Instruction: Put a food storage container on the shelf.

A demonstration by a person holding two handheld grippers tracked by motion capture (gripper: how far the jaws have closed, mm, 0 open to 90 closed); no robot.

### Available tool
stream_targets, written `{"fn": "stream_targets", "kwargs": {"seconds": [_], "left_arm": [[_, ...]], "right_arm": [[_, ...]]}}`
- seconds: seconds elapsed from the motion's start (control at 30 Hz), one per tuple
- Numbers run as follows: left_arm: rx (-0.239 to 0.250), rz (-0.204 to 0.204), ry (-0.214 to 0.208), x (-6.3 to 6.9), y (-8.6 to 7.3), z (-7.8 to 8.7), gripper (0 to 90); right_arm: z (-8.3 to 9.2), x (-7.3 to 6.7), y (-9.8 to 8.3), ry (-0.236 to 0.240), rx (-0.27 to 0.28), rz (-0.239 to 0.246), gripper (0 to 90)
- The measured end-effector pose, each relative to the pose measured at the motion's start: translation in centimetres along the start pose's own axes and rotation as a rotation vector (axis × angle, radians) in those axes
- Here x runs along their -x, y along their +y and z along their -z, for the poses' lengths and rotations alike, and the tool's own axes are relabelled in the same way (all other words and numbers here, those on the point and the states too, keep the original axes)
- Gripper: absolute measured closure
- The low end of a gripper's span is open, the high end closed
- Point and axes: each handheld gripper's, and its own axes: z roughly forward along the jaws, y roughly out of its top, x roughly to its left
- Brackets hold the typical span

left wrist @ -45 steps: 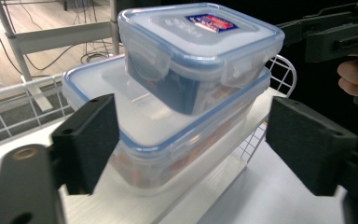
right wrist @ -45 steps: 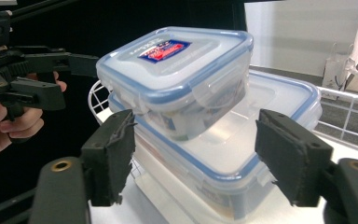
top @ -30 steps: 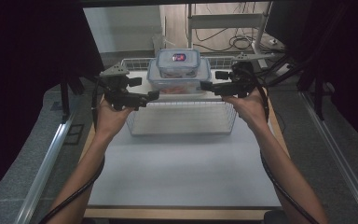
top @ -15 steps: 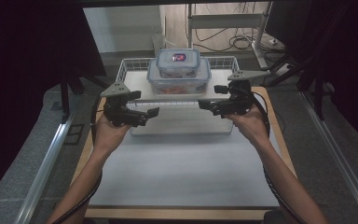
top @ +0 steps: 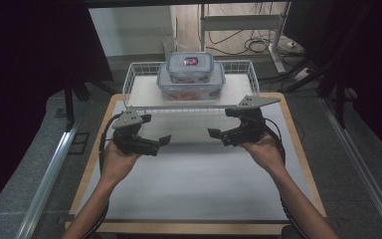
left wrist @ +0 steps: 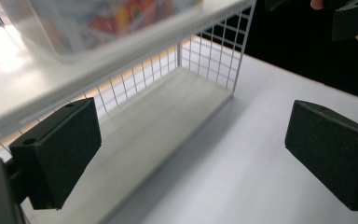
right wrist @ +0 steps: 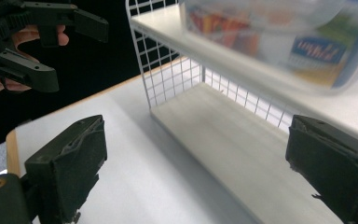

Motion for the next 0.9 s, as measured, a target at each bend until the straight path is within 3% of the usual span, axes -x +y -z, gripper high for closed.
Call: {"fn": "stream_targets", "kwargs": {"seconds": [0.4, 0.9], "left_arm": [[-0.007, 0.000, -0.016, 2.2, -3.4, -0.6, 2.2], [-0.021, 0.003, -0.020, 4.3, -7.0, -0.5, 2.3]], "right_arm": [[-0.5, -2.0, -3.8, -0.023, -0.027, 0.029, 0.1], [-0.1, -3.5, -7.9, 0.003, -0.048, 0.020, 0.2]]}}
